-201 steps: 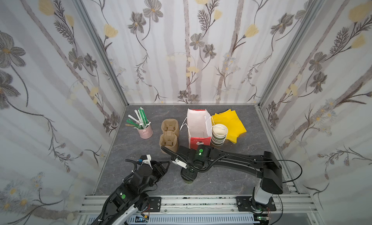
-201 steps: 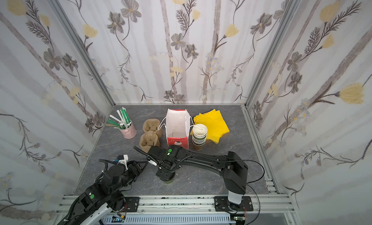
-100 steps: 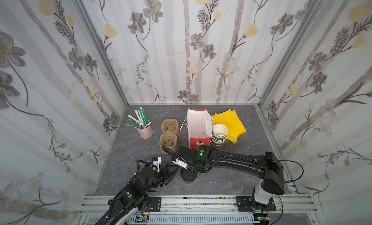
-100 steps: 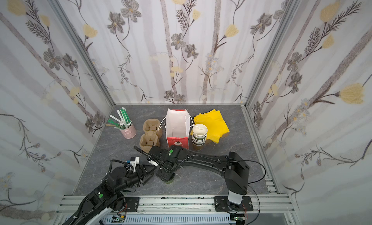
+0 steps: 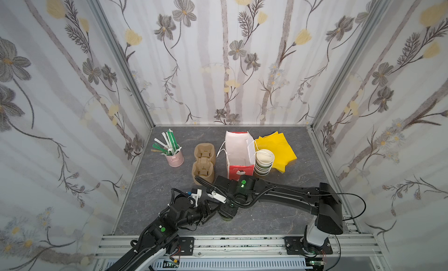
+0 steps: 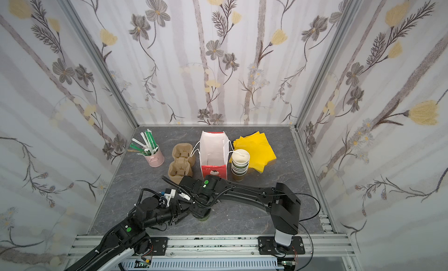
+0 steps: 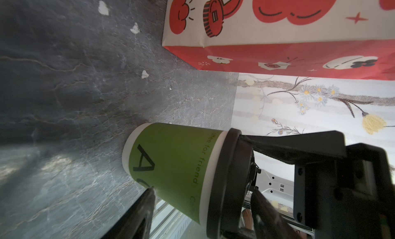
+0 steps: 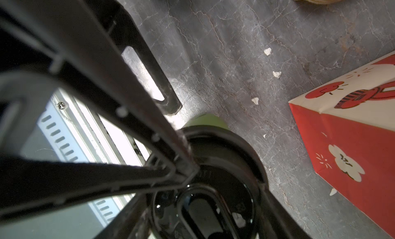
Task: Pack a coffee takeout order
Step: Close the lid on the coffee cup.
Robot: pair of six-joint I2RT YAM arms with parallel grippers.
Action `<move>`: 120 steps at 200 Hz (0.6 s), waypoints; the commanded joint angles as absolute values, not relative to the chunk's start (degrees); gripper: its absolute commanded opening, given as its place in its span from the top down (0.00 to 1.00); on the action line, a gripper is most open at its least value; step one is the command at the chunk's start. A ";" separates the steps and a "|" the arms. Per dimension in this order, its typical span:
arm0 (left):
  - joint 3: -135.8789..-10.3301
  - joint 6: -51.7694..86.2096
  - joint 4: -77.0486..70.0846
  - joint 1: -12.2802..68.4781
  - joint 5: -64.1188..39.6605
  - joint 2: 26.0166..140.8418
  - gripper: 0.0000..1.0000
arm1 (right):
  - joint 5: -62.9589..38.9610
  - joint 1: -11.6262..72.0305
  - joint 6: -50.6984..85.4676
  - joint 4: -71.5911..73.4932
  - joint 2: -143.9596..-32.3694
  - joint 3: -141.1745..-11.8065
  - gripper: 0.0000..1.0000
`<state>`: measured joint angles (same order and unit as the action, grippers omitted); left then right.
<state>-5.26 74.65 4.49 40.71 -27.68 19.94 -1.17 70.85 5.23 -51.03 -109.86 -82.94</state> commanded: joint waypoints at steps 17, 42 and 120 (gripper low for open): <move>-5.46 73.01 1.58 40.78 -29.24 22.09 0.34 | -3.25 70.99 4.75 -49.66 -110.84 -82.23 0.32; -5.26 72.36 1.62 40.78 -29.51 23.58 0.37 | -2.73 70.93 5.05 -49.57 -110.04 -82.39 0.29; -4.98 71.67 1.76 40.80 -29.97 25.49 0.42 | -0.25 70.58 5.88 -49.32 -105.00 -83.73 0.06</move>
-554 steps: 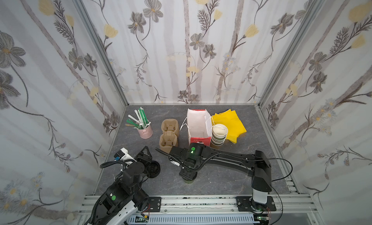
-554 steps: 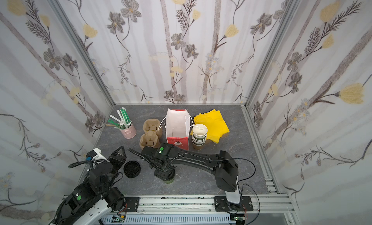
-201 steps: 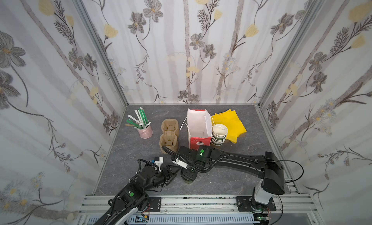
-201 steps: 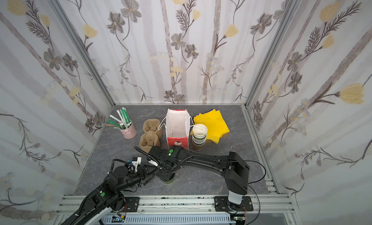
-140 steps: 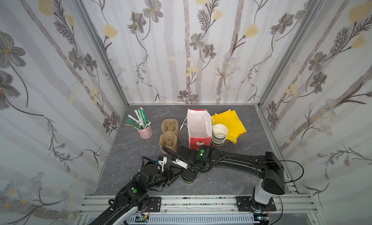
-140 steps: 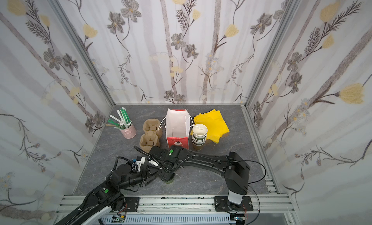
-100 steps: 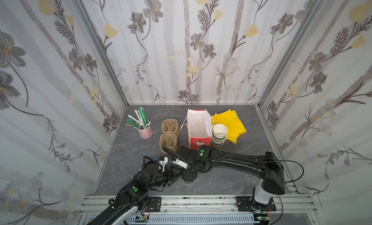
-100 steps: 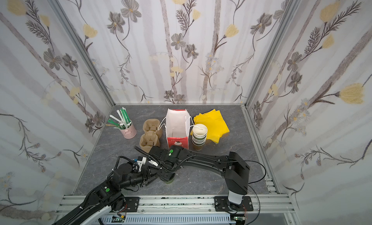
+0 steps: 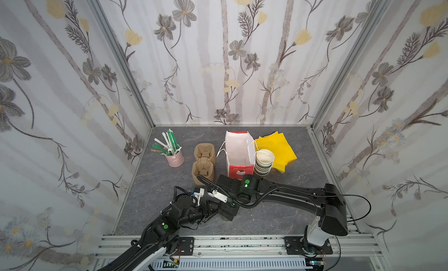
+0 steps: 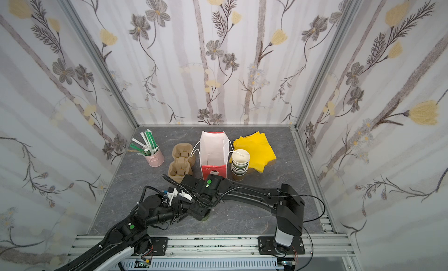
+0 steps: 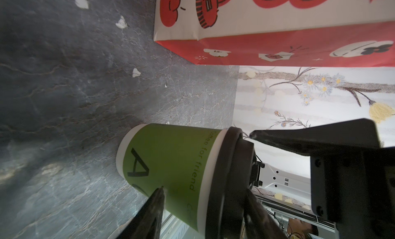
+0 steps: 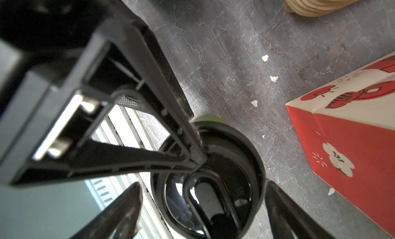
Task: Pack a coffee takeout order
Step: Close the lid on the coffee cup.
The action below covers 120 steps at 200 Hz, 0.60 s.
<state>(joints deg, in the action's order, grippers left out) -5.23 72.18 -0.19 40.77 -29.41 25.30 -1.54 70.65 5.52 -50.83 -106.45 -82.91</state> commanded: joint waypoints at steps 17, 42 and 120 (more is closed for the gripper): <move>-4.93 71.70 1.74 40.78 -30.06 25.49 0.42 | 0.25 70.58 6.35 -49.31 -103.83 -84.58 0.06; -5.78 71.16 1.74 40.79 -30.61 24.86 0.36 | 0.53 70.77 8.04 -48.70 -100.64 -85.80 0.09; -8.25 70.63 2.02 40.69 -30.25 23.22 0.34 | 2.21 72.47 36.86 -23.50 -69.91 -59.67 0.44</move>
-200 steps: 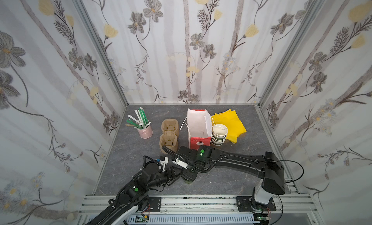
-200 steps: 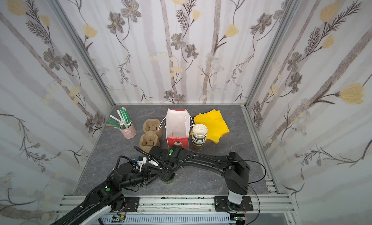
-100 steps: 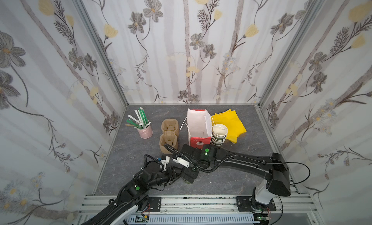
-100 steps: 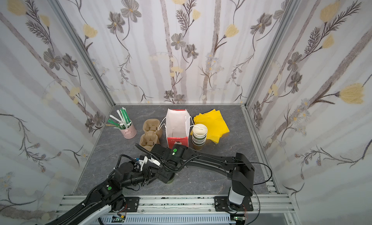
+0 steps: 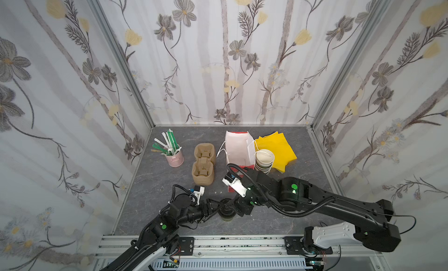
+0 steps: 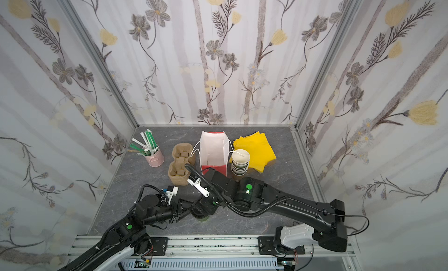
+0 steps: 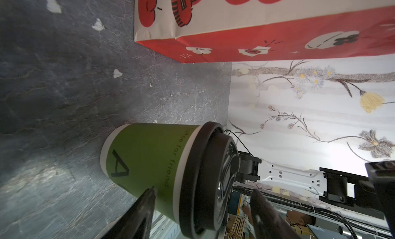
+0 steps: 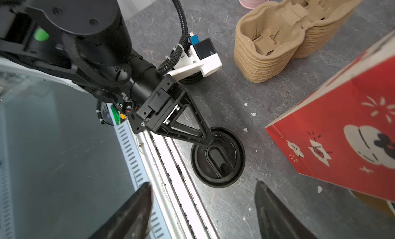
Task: Pack a coffee takeout order
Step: Close the lid on the coffee cup.
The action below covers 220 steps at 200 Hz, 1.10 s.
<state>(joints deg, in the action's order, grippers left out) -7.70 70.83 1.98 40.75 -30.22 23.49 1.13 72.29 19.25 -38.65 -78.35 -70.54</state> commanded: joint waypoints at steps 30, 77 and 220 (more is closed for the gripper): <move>-8.11 70.32 3.04 40.67 -28.95 23.91 0.39 | 1.79 73.16 54.11 -4.98 -59.15 -39.95 0.51; -9.72 67.18 3.08 40.55 -29.17 28.87 0.40 | 1.12 73.04 61.08 8.41 -57.11 -27.93 0.30; -9.52 66.52 3.08 40.52 -29.02 30.94 0.49 | -3.38 69.79 65.28 13.86 -71.30 -26.35 0.39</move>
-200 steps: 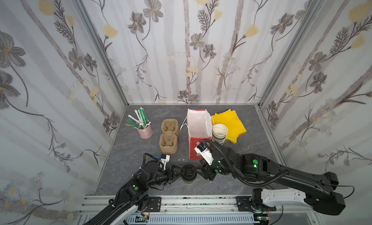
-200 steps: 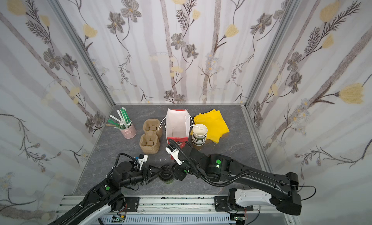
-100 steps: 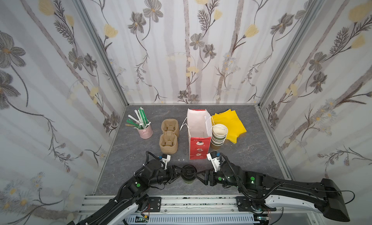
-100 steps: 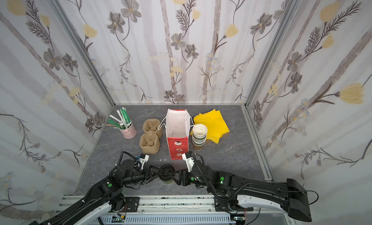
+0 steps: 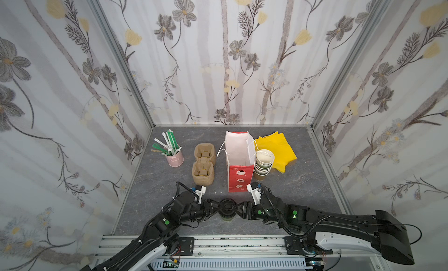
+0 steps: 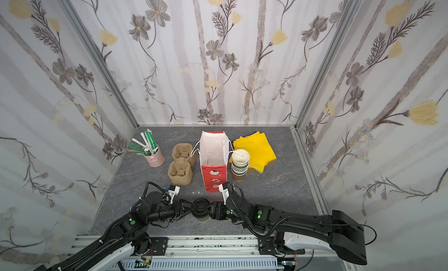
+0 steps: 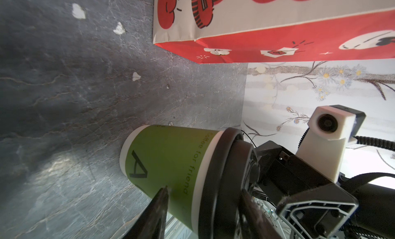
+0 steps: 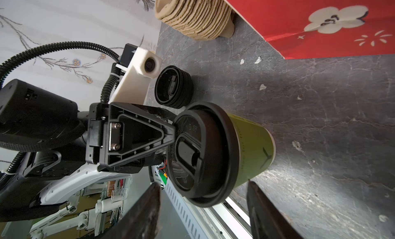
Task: Pack a coffee takeout order
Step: Close the lid on the coffee cup.
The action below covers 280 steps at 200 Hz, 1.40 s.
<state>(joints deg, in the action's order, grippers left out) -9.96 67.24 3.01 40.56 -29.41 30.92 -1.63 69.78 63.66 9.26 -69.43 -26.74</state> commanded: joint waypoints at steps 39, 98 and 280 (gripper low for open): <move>-8.26 67.05 3.08 40.45 -29.09 30.50 0.52 | -2.49 69.45 66.69 13.51 -73.45 -25.11 0.45; -6.99 68.01 3.13 40.35 -29.27 30.48 0.56 | -1.76 69.17 67.40 11.07 -75.13 -24.43 0.49; -11.78 64.52 15.77 37.71 -32.89 23.74 0.46 | -7.51 64.83 57.71 9.71 -75.20 -30.58 0.12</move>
<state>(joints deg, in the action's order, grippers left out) -11.86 65.95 13.58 37.80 -29.47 24.62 -5.04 65.01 59.02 7.70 -73.84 -29.56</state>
